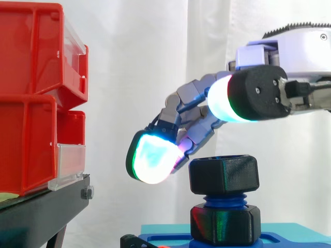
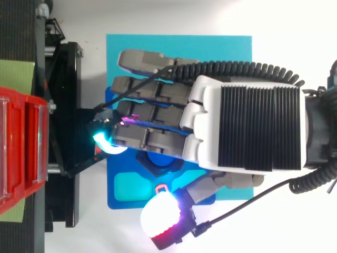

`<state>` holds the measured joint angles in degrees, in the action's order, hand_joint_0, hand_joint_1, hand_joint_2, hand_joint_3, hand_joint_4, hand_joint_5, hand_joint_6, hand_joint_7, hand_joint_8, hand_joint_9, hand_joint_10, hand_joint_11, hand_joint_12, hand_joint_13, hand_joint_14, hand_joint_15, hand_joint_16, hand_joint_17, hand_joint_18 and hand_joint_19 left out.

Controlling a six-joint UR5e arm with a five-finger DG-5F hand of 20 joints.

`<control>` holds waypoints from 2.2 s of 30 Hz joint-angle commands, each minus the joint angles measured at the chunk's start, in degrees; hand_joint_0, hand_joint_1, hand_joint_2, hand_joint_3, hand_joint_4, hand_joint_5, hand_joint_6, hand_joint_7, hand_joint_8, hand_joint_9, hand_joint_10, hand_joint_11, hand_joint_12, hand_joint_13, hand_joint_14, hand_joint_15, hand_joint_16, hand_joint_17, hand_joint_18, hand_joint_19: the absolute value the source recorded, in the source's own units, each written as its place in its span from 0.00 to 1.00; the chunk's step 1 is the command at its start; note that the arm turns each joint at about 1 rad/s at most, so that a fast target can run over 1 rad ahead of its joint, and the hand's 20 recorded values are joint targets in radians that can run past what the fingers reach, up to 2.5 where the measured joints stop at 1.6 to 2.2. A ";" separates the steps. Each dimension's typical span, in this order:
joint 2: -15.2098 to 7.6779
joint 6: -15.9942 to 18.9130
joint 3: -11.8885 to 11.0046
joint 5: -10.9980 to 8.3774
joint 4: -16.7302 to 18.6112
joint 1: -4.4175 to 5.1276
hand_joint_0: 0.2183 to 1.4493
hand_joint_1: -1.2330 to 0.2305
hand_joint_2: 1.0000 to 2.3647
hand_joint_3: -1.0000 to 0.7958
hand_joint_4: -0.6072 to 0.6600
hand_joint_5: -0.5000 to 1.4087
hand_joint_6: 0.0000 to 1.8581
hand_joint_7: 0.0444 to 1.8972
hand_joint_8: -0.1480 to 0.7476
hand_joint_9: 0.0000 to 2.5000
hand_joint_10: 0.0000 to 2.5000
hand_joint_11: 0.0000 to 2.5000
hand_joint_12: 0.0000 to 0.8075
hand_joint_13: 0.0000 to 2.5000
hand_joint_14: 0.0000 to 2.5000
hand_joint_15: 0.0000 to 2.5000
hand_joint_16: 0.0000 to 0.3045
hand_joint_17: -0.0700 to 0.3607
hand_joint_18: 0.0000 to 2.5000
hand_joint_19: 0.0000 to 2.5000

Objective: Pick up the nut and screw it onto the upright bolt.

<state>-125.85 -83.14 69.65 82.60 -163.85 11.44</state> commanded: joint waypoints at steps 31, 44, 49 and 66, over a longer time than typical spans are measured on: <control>0.08 0.00 0.40 2.04 -0.15 -1.95 0.25 0.71 0.00 0.28 0.65 0.25 0.27 0.75 0.46 0.30 0.00 0.00 0.34 0.23 0.00 0.00 0.09 0.31 0.08 0.00; 0.08 0.00 0.40 5.03 -0.06 -4.05 0.26 0.68 0.00 0.28 0.62 0.27 0.31 0.73 0.47 0.40 0.00 0.00 0.29 0.29 0.00 0.00 0.07 0.28 0.15 0.00; 0.16 0.00 0.40 5.99 -0.06 -4.76 0.27 0.67 0.00 0.28 0.59 0.28 0.32 0.69 0.46 0.45 0.00 0.00 0.26 0.33 0.00 0.00 0.06 0.26 0.18 0.00; 0.69 -0.09 -5.31 8.81 -5.16 -6.87 0.26 0.69 0.00 0.28 0.63 0.29 0.27 0.74 0.47 0.55 0.00 0.00 0.24 0.37 0.00 0.00 0.05 0.24 0.24 0.00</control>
<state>-125.24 -83.17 65.82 91.17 -167.29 4.85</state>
